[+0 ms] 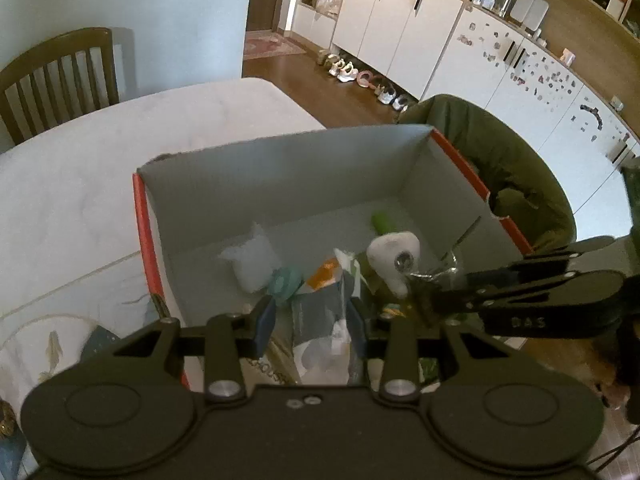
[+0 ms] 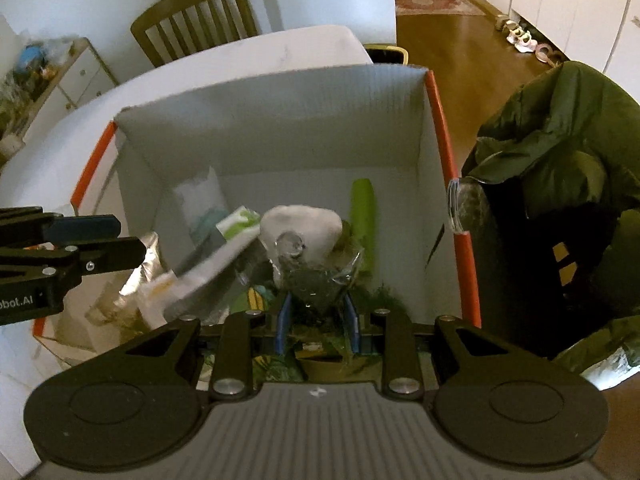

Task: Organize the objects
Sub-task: 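Open both tools to drop the packet and bag into the shoebox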

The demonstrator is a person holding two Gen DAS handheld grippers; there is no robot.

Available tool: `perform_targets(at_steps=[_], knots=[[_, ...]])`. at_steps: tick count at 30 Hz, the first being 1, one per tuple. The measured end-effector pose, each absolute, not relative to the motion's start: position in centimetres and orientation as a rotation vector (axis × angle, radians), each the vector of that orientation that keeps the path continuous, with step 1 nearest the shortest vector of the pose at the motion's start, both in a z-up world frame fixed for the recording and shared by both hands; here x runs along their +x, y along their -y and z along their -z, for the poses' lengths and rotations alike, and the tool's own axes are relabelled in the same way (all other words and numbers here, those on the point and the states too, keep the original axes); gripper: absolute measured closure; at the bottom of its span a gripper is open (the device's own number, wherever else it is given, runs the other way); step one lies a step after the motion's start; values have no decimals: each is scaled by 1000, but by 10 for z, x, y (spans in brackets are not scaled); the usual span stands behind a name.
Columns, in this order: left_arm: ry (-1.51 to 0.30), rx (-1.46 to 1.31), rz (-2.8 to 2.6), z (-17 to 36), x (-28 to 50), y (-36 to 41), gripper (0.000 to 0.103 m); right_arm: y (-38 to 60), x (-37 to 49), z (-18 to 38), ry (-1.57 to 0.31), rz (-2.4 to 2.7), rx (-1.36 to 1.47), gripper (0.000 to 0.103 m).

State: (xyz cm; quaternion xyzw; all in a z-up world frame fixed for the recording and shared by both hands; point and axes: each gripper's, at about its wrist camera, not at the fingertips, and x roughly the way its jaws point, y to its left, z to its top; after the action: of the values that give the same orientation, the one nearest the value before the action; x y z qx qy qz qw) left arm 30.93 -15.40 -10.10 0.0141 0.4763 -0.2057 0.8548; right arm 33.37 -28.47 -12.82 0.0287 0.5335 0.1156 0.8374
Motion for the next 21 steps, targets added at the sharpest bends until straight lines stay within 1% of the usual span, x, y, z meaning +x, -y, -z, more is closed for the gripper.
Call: perform_targets(at_steps=[8, 15, 18, 19, 21], knots=[[-1000, 26, 421, 99, 302, 159, 66, 292, 325, 116, -1109, -284, 67, 75], [-968, 26, 415, 84, 291, 157, 62, 297, 314, 93, -1058, -327, 91, 74], [-953, 20, 414, 76, 285, 155, 62, 297, 308, 83, -1032, -340, 103, 69], [-945, 21, 412, 72, 284, 153, 61, 297, 306, 80, -1021, -345, 107, 63], [-930, 21, 410, 66, 280, 151, 61, 295, 302, 74, -1004, -350, 107, 58]])
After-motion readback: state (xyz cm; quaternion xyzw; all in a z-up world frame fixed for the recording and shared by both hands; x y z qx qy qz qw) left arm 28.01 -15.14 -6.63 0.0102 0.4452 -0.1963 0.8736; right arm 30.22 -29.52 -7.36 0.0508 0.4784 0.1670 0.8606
